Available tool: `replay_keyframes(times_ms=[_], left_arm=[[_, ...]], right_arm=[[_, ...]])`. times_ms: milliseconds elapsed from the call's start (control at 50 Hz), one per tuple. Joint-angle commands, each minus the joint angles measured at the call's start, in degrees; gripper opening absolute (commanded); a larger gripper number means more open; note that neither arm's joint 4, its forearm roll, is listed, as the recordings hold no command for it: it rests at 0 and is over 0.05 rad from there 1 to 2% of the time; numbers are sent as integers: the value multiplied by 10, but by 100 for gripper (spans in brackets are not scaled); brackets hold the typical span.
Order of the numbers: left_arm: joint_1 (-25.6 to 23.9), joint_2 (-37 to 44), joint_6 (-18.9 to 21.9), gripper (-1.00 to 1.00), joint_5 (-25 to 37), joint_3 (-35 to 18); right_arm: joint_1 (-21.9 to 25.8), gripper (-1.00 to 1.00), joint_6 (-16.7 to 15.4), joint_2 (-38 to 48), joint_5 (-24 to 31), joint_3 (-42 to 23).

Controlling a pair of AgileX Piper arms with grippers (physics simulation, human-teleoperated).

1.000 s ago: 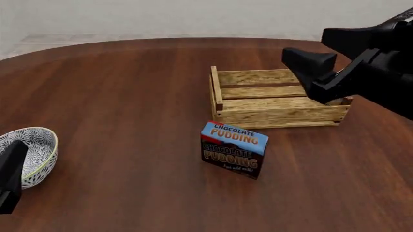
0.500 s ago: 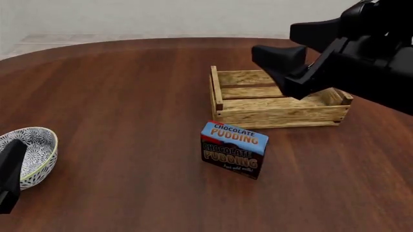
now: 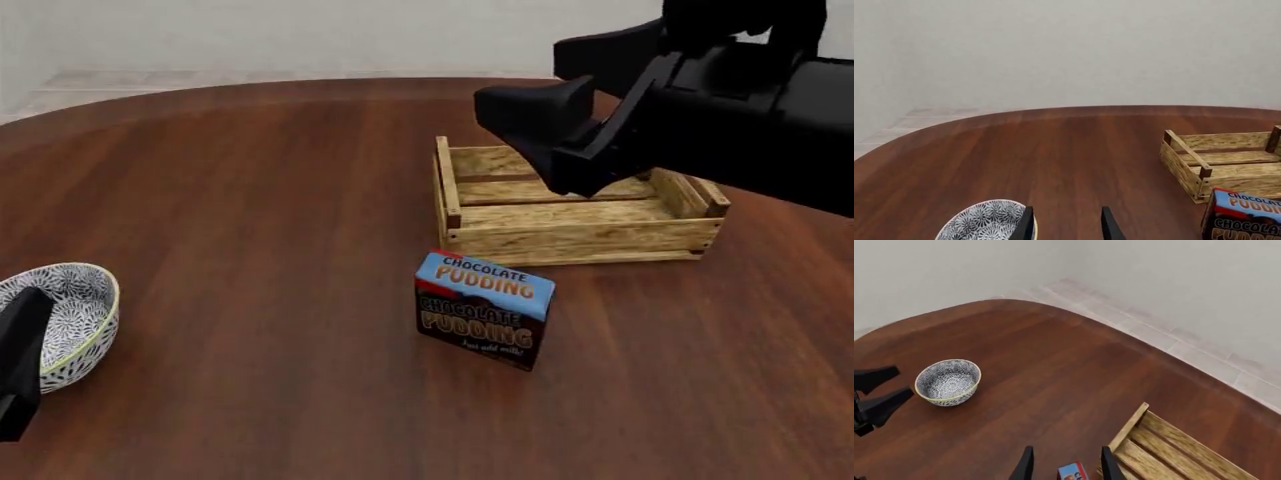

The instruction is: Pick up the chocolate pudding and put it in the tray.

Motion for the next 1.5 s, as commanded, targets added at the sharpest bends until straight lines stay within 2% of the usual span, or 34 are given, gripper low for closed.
replay_keyframes(times_ms=[20,380,740,960,1200,1500], left_arm=[[1,0,-1,100,-1,-1],[1,0,2,100,-5,1],[2,0,5,100,-1,-1],[5,0,8,100,-4,3],[5,1,7,100,-43,42],[11,-1,4,100,-51,52]], right_arm=[[16,100,-8,20,29,-24],[32,100,-12,43,83,-56],[14,100,-50,64,157,-96],[5,100,-60,76,151,-84],[-9,100,-78,96,155,-80],[-23,100,-94,112,150,-67]])
